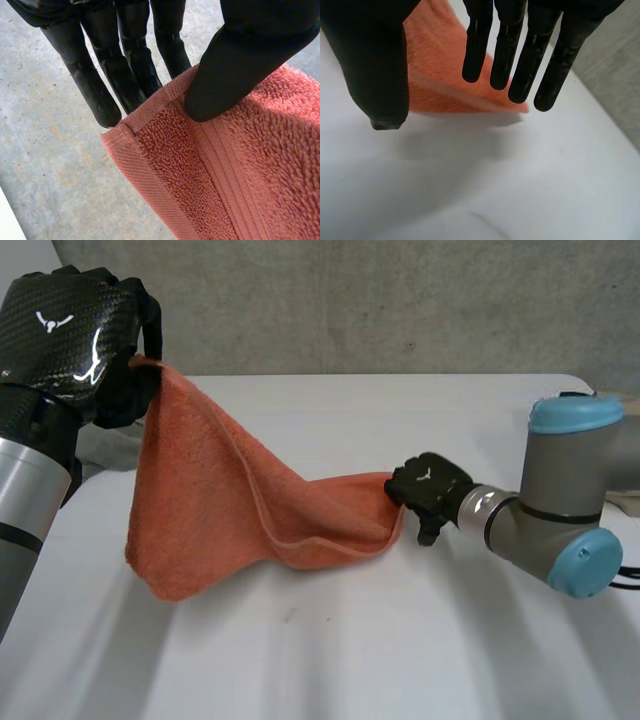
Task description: Fold the laundry.
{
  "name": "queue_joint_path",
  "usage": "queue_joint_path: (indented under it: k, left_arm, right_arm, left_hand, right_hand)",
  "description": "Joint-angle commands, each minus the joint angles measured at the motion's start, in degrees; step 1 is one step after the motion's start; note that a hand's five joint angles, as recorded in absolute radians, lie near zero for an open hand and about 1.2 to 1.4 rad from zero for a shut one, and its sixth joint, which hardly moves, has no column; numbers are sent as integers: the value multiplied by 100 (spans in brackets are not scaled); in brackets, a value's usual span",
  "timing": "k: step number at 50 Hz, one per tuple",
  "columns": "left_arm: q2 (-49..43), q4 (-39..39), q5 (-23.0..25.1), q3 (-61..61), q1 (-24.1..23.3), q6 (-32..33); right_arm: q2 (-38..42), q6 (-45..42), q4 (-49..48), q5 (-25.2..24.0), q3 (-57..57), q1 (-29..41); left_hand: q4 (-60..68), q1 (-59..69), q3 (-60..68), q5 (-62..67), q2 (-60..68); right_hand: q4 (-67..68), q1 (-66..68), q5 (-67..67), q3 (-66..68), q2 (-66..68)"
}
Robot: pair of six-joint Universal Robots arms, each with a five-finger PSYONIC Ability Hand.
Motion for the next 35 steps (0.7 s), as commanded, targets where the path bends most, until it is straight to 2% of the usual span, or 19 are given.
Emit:
queue_joint_path:
  k: [1, 9, 13, 23, 27, 29, 35]
  left_arm:
    - [8, -35, 0, 75, -9, -2]
    - [8, -44, 0, 75, -27, -2]
    - [8, -44, 0, 66, -18, -10]
    - [17, -44, -9, 83, -1, -10]
    - [8, -114, 0, 127, 8, -2]
    - [-10, -202, 0, 171, 78, -2]
    - [-237, -553, 9, 285, 693, -2]
  right_arm:
    - [389, 437, -516, -48, -74, 28]
    - [723, 587, -728, -30, -346, 37]
    - [759, 630, -737, -30, -452, 37]
    - [557, 587, -666, -13, -409, 81]
    - [-215, 499, -404, 5, -23, 28]
    - [-847, 359, -201, -4, 259, -94]
    - [-2543, 217, 203, 136, 559, -762]
  left_hand:
    - [1111, 1587, 1197, 1452, 1165]
    - [1111, 1587, 1197, 1452, 1165]
    - [1111, 1587, 1197, 1452, 1165]
    - [1111, 1587, 1197, 1452, 1165]
    - [1111, 1587, 1197, 1452, 1165]
    - [1111, 1587, 1197, 1452, 1165]
    - [1111, 1587, 1197, 1452, 1165]
  right_hand:
    - [593, 1098, 650, 582, 528]
    - [1584, 2090, 1641, 1573, 1519]
    - [4215, 4721, 4272, 4204, 4150]
    - [4221, 4726, 4278, 4210, 4156]
    - [4221, 4726, 4278, 4210, 4156]
    - [4221, 4726, 4278, 4210, 4156]
    - [4221, 4726, 4278, 4210, 4156]
